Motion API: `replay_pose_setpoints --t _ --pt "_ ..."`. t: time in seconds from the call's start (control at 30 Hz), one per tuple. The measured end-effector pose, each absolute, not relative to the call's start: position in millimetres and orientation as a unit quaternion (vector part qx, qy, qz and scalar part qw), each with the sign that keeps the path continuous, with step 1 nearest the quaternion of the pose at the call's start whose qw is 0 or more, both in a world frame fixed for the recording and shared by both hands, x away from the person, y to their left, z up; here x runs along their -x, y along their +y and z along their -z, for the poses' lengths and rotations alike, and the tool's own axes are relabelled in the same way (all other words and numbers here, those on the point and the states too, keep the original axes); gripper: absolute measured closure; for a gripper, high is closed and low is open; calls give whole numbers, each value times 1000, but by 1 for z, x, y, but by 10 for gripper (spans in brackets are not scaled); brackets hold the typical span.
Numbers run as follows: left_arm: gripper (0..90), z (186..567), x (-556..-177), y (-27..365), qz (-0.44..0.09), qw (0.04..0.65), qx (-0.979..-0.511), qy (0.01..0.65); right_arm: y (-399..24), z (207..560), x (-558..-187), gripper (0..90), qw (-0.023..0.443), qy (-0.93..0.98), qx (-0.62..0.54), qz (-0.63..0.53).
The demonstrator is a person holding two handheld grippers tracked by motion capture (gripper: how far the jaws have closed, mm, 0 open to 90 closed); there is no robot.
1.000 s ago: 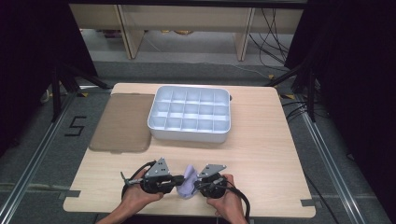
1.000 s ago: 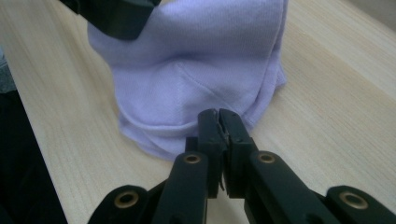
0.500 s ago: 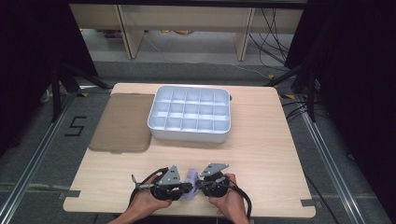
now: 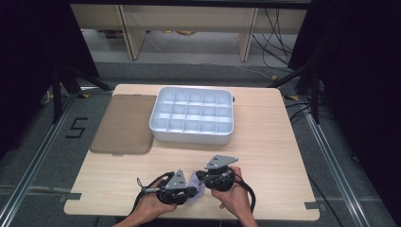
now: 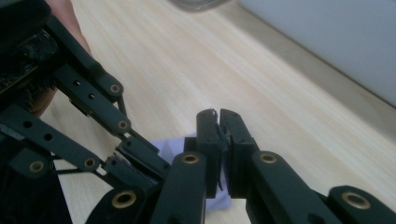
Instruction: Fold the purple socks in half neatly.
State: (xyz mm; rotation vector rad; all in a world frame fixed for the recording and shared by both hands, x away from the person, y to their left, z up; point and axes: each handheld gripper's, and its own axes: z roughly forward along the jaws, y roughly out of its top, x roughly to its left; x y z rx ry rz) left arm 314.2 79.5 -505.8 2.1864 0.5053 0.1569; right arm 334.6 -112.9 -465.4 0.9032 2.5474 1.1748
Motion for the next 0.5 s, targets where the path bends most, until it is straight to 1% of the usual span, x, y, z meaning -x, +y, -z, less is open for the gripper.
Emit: replay_pose_setpoints --t 0.03,0.07,0.1,0.13,0.17,0.23,0.27,0.3,0.37,0.4,0.43,0.5 --pt "832 506 -314 80 -57 436 -873 208 -106 474 -337 874 94 866 -308 -382" --pt "830 506 -314 80 -57 436 -873 208 -106 474 -337 874 94 866 -308 -382" --pt "830 506 -314 80 -49 442 -869 217 -106 479 -338 875 90 874 -309 -365" --pt "824 504 -315 82 -45 437 -873 213 -106 485 -339 875 92 876 -312 -357" --pt "812 503 -315 82 -41 447 -866 221 -108 491 -339 877 84 875 -318 -355" --pt "810 496 -315 86 -33 467 -856 221 -108 491 -339 876 89 874 -317 -358" --pt "815 493 -317 89 -22 480 -849 222 -108 491 -339 876 88 875 -314 -357" --pt "826 490 -318 91 -2 493 -837 236 -108 491 -340 876 91 878 -308 -355" --pt "838 488 -319 96 6 499 -831 245 -108 492 -340 876 95 876 -310 -358" --pt "838 490 -320 97 9 499 -832 241 -108 492 -340 876 95 876 -310 -358" --pt "848 497 -318 95 -6 475 -845 246 -108 490 -339 876 89 877 -318 -349" --pt "855 502 -318 94 -7 464 -853 241 -107 491 -338 877 95 876 -313 -355"
